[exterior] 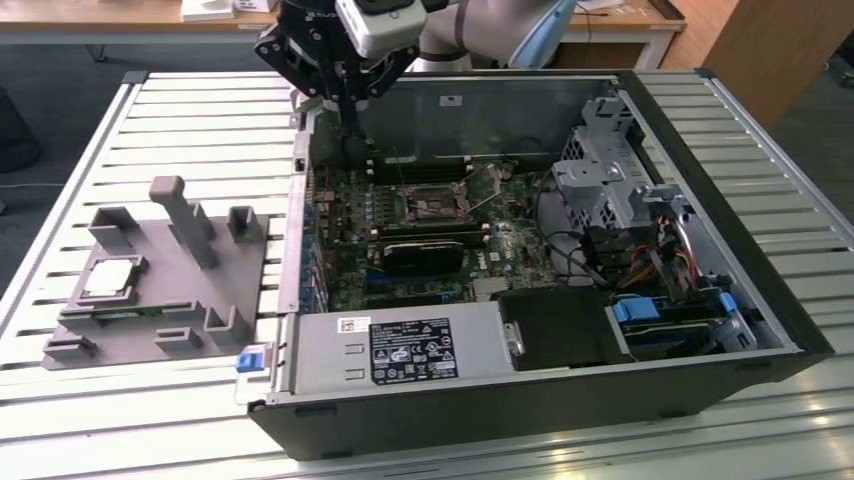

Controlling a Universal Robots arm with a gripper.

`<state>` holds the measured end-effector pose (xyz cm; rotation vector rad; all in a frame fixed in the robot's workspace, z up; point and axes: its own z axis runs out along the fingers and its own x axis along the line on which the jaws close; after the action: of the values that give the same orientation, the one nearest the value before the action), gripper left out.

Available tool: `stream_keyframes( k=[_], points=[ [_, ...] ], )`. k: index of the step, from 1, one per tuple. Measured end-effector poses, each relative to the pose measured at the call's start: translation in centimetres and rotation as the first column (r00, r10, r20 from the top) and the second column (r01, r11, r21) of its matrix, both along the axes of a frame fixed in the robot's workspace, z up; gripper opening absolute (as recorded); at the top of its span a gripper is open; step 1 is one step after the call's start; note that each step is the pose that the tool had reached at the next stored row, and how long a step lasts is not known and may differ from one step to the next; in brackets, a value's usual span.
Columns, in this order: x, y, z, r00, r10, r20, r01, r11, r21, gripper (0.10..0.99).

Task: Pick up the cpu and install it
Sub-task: 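Reach for the cpu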

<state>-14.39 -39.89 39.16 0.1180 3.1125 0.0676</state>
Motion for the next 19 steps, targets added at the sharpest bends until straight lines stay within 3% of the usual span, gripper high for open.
stream_keyframes(
  k=[19],
  points=[
    [-0.51,0.0,-0.05,1.0,0.0,0.0,0.0,1.0,0.0,0.106]
  ],
)
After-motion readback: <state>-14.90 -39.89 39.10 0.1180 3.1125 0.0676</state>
